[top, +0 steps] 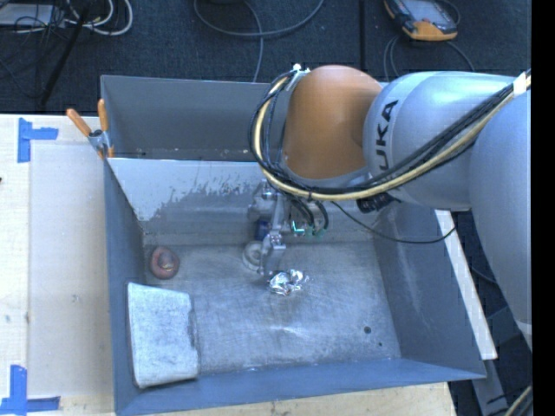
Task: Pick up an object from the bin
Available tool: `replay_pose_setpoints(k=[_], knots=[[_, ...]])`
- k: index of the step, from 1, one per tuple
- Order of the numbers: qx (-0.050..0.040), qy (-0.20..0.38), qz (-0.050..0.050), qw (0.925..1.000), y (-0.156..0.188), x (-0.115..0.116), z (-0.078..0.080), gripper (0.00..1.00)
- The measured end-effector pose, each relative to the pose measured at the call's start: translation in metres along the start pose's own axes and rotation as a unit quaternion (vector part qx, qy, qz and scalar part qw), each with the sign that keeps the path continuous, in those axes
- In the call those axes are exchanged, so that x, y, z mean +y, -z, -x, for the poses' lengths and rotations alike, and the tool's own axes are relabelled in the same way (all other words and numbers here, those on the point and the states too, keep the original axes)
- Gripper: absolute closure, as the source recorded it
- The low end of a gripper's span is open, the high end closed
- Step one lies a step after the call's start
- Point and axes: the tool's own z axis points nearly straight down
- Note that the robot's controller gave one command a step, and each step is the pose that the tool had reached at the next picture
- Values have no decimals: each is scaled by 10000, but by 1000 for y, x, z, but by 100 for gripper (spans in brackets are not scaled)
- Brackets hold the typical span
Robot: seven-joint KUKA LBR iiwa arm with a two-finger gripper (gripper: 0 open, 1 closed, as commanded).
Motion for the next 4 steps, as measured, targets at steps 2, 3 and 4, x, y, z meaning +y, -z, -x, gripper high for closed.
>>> replay_pose_setpoints(k=[2,3,4], knots=[[-64,-649,28,9979,-84,-83,-15,0],[-38,-651,20,9979,-85,-84,-16,100],[-87,-274,7,9996,42,-79,-15,100]])
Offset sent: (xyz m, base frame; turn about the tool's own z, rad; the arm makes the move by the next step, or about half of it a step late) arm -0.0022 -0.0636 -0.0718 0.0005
